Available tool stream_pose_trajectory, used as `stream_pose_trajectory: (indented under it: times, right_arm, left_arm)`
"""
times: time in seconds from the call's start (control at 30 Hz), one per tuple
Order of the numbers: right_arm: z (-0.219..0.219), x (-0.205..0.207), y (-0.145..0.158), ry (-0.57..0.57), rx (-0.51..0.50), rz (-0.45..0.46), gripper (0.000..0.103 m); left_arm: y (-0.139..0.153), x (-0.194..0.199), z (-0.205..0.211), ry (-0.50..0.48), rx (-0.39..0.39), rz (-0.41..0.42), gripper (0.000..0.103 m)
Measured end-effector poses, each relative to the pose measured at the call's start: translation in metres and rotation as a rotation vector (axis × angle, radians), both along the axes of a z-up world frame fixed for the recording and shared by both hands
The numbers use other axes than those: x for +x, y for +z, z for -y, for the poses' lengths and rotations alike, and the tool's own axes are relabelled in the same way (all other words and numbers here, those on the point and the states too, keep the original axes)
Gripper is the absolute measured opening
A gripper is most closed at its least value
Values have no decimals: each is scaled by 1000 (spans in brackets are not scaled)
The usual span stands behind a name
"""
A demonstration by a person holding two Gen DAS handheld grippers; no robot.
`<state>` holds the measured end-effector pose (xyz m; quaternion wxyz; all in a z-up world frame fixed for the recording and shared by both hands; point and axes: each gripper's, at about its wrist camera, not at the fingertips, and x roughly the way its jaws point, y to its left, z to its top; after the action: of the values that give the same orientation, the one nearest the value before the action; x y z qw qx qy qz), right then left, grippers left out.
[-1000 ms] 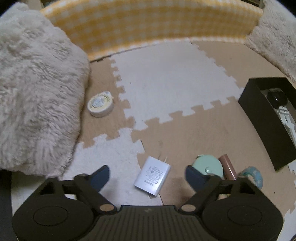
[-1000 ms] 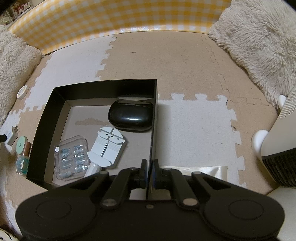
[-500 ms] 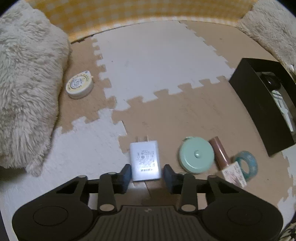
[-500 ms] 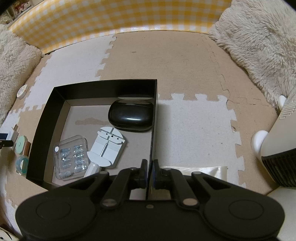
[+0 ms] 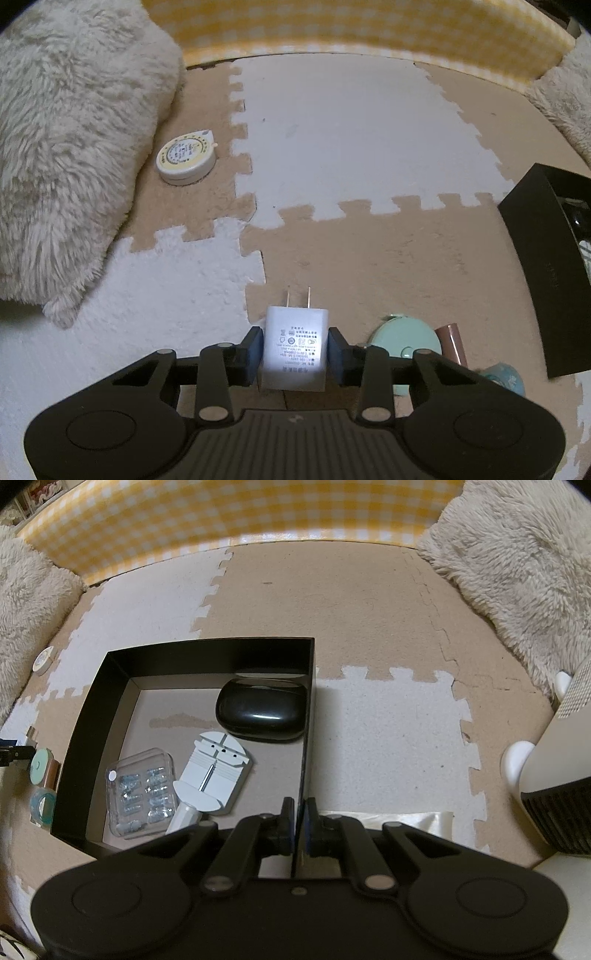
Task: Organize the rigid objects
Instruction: 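Move the left gripper to the white USB charger and grasp it, then carry the white charger into the black box and open the left gripper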
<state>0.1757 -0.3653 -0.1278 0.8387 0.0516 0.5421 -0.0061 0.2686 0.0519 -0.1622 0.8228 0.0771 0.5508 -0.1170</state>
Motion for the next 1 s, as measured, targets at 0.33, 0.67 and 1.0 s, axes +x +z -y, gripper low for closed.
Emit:
stream_pose_trajectory:
  times: [0.33, 0.67, 1.0]
  right_arm:
    - [1, 0, 1, -5, 11, -1, 5]
    - [1, 1, 1, -6, 12, -1, 5]
    - [6, -1, 4, -30, 44, 10, 5]
  left_arm:
    - [18, -7, -5, 97, -105, 88, 37]
    - [48, -31, 37, 85, -301, 130, 37]
    - [79, -66, 103, 5, -478, 184, 37]
